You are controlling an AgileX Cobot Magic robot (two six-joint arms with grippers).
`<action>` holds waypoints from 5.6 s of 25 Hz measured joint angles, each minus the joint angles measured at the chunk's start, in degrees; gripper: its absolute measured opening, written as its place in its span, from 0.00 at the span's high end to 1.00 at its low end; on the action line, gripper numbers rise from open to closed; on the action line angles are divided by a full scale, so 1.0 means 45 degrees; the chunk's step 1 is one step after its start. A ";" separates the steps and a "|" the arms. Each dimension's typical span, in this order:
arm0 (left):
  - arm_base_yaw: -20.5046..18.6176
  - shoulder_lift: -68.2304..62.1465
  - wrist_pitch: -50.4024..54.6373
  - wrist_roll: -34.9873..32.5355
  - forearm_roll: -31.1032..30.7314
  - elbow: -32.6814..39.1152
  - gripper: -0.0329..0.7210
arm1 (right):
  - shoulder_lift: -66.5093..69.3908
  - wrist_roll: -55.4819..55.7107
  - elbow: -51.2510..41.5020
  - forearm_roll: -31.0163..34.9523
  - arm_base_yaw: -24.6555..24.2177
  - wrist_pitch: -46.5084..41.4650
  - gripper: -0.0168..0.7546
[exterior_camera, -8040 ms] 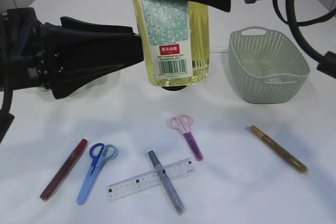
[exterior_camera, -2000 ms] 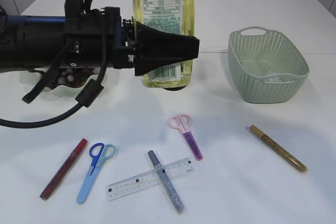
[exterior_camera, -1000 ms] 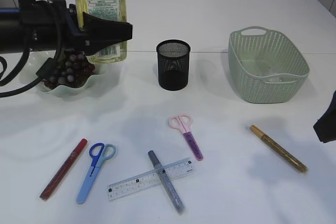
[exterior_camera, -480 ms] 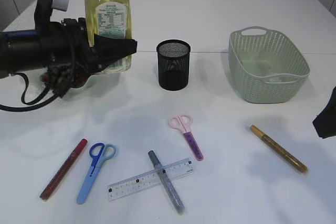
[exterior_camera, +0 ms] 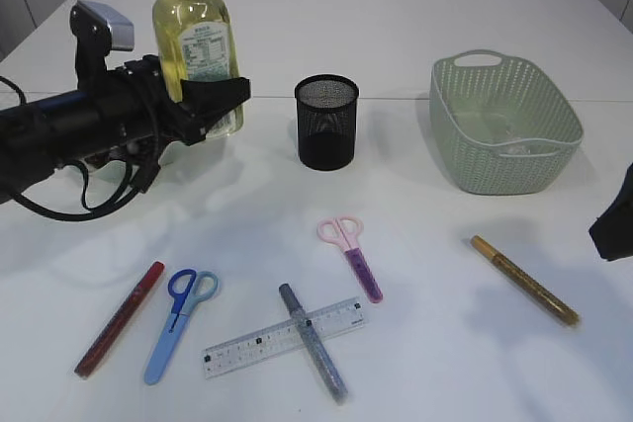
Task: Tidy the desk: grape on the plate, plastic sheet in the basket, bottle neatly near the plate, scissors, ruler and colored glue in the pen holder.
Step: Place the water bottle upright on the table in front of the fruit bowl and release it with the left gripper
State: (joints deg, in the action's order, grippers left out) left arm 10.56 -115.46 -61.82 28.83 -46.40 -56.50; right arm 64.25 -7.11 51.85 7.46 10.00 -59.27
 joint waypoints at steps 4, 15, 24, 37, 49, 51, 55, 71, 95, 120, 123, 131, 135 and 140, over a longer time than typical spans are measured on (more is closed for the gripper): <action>0.0000 -0.0644 0.0000 -0.0811 0.0436 0.0000 0.36 | 0.0000 0.0000 0.0000 0.0000 0.0000 0.0173 0.22; 0.0000 -0.2390 0.0116 -0.1716 0.1877 -0.0024 0.36 | 0.0000 -0.0017 0.0000 0.0000 0.0000 0.0367 0.22; 0.0000 -0.3380 0.0114 -0.2350 0.1981 -0.0054 0.36 | 0.0000 -0.0017 0.0000 0.0000 0.0000 0.0367 0.22; 0.0000 -0.4099 -0.0304 -0.2945 0.2783 -0.0220 0.36 | 0.0045 -0.0029 0.0000 0.0000 0.0000 0.0394 0.22; 0.0176 -0.4125 -0.0393 -0.2974 0.1859 -0.0248 0.36 | 0.0045 -0.0049 0.0000 -0.0008 0.0000 0.0498 0.22; 0.0372 -0.4125 -0.0393 -0.2996 0.1773 -0.0248 0.36 | 0.0045 -0.0049 0.0000 -0.0008 0.0000 0.0528 0.22; 0.0496 -0.4099 -0.0393 -0.2996 0.1802 -0.0248 0.36 | 0.0045 -0.0049 0.0000 -0.0008 0.0000 0.0556 0.22; 0.0517 -0.3795 0.0009 -0.3023 0.2243 -0.0248 0.36 | 0.0045 -0.0049 0.0000 -0.0008 0.0000 0.0625 0.22; 0.0517 -0.4030 -0.0113 -0.3332 0.2874 -0.0248 0.28 | 0.0045 -0.0049 0.0000 -0.0008 0.0000 0.0637 0.22; 0.0517 -0.3642 -0.0760 -0.3489 0.2876 -0.0267 0.18 | 0.0551 -0.0049 0.0000 -0.0008 0.0000 0.0659 0.22; 0.0517 -0.3287 -0.0760 -0.3489 0.2876 -0.0267 0.18 | 0.0551 -0.0049 0.0000 -0.0008 0.0000 0.0659 0.22; 0.0517 -0.1958 -0.0760 -0.3489 0.2852 -0.0267 0.18 | 0.0551 -0.0049 0.0000 -0.0008 0.0000 0.0687 0.22; 0.0517 -0.1085 -0.0765 -0.3489 0.2876 -0.0267 0.18 | 0.0551 -0.0049 0.0000 -0.0008 0.0000 0.0687 0.22; 0.0517 0.0157 -0.0787 -0.3489 0.3381 -0.0267 0.20 | 0.0551 -0.0049 0.0000 -0.0008 0.0000 0.0770 0.22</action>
State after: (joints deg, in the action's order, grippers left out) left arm 12.89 -114.76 -65.36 13.13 -31.18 -57.70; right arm 66.73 -7.33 51.85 7.42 10.00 -55.81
